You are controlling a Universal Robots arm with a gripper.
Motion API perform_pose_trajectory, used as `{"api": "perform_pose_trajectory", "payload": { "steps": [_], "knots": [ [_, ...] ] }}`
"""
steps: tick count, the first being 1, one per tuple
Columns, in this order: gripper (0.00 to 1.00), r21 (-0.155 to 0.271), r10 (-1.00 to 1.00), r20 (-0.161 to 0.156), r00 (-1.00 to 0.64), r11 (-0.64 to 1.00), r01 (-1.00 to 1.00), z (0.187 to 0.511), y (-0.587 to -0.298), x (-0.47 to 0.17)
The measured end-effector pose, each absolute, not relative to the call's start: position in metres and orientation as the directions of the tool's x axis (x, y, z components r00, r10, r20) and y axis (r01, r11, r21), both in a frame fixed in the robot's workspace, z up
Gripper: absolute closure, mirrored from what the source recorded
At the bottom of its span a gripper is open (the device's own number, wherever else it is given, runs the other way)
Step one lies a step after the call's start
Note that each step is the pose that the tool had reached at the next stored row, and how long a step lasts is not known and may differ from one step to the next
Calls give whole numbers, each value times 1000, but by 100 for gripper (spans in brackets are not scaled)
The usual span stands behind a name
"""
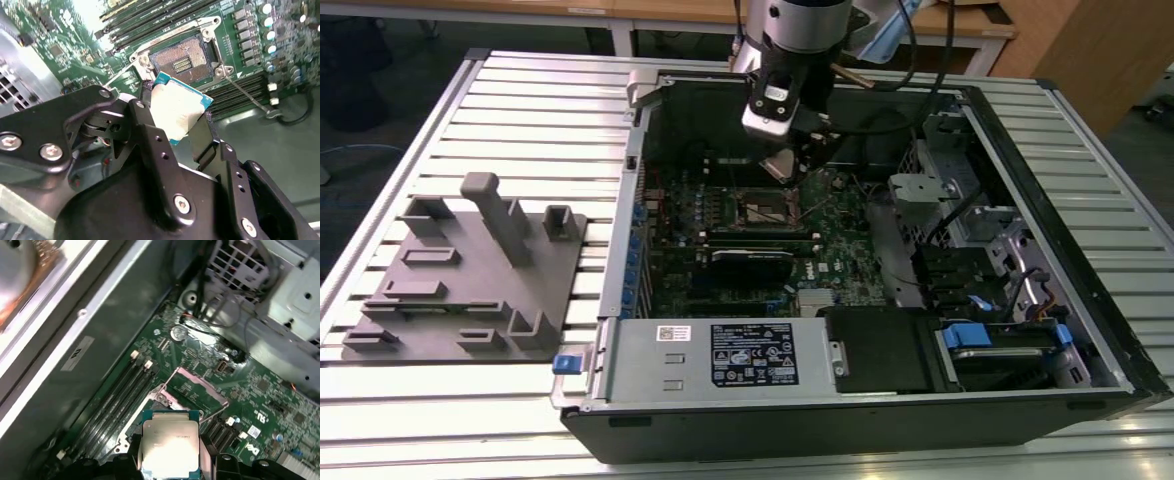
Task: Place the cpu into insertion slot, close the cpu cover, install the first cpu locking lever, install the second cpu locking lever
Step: 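Place the cpu into insertion slot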
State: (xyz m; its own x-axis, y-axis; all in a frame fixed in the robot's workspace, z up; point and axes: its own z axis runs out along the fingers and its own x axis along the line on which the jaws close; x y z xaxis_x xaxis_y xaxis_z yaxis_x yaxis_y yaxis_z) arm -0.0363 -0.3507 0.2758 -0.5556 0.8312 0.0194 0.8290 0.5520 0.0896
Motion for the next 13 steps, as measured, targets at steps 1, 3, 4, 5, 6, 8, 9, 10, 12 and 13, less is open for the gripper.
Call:
{"api": "perform_pose_trajectory", "payload": {
  "steps": [1, 3, 4, 5, 6, 8, 9, 10, 12, 13],
  "knots": [
    [46, 90, 842, 19, -539, 536, 840, 276, -351, -36],
    [46, 90, 861, 19, -509, 505, 858, 275, -351, -36],
    [46, 90, 870, 19, -493, 490, 867, 275, -351, -36],
    [46, 90, 879, 19, -477, 474, 876, 275, -351, -36],
    [46, 90, 887, 19, -462, 458, 884, 275, -351, -36],
    [46, 90, 903, 19, -428, 425, 901, 275, -351, -36],
    [46, 90, 911, 19, -412, 409, 908, 275, -351, -36],
    [46, 90, 918, 19, -396, 392, 915, 274, -351, -36],
    [46, 90, 932, 19, -362, 359, 929, 274, -351, -36],
    [46, 90, 938, 19, -345, 342, 935, 274, -351, -36]
  ]
}}
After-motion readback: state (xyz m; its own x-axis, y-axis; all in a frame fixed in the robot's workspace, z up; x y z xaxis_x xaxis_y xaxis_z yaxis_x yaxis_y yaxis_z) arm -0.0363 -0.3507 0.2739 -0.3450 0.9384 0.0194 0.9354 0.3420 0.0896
